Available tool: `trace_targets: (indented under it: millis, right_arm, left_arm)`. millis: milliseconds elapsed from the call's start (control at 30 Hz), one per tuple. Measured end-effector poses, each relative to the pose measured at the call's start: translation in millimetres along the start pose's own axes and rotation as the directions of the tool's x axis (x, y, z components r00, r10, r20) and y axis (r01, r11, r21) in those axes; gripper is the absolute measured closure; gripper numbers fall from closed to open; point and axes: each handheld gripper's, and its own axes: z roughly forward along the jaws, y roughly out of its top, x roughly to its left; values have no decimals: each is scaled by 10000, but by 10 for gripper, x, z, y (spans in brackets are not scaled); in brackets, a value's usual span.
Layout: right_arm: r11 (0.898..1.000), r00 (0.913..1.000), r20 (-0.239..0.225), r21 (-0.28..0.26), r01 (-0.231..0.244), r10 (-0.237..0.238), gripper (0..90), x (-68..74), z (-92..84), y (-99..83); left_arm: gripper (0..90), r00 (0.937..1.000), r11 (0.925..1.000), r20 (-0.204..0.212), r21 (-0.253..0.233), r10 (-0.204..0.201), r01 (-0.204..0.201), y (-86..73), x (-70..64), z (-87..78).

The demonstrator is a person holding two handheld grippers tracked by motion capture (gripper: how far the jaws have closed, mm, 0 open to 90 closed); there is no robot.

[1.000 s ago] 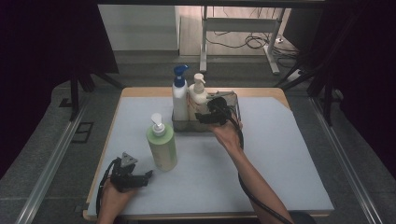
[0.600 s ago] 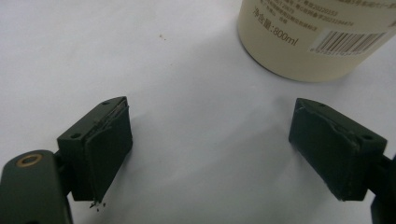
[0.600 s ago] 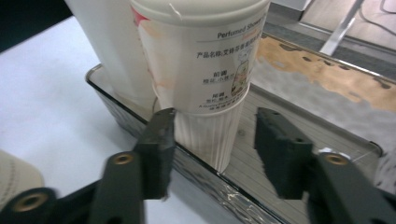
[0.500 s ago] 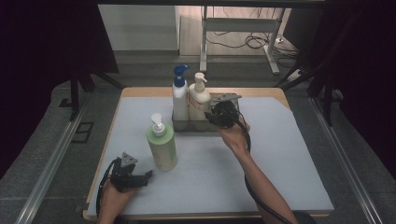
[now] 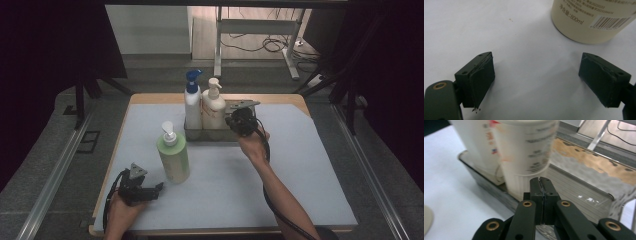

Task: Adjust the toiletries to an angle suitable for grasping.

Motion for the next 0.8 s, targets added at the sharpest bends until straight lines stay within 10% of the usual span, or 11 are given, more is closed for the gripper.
trace_targets:
  millis: [800]
  right_arm:
    - [9969,9990,-80,651,-433,439,895,-70,349,-44]
  left_arm:
    - [133,10000,10000,6,-2,-5,5,0,1,0]
